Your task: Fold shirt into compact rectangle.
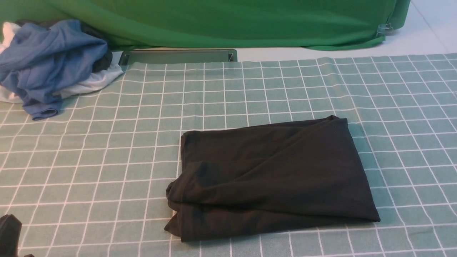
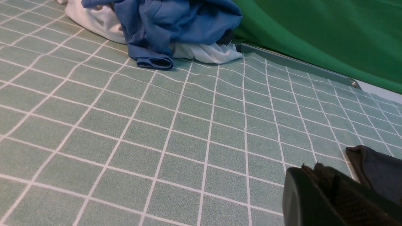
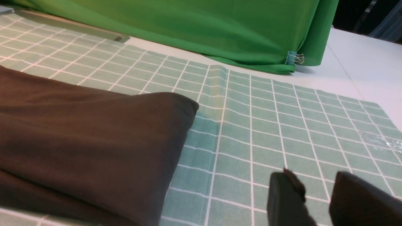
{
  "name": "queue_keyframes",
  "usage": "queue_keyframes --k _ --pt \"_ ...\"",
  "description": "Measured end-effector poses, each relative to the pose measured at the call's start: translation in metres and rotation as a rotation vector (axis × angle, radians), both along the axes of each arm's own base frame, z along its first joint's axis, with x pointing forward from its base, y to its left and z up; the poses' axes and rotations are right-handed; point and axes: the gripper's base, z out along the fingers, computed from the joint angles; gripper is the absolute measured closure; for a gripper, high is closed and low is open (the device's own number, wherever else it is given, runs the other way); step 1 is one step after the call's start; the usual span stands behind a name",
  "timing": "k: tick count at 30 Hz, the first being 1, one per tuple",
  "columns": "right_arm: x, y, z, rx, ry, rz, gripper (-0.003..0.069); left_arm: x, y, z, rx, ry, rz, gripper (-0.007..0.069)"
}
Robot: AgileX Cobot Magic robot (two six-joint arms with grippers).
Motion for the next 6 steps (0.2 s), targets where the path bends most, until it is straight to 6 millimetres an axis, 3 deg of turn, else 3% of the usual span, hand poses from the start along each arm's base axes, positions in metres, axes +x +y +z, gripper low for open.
queue_keyframes --k 6 --pt "0.0004 0.0001 -0.0004 -0.001 0.006 0.000 0.0419 0.0000 0.0000 0.0000 0.000 0.000 0.000 0.0608"
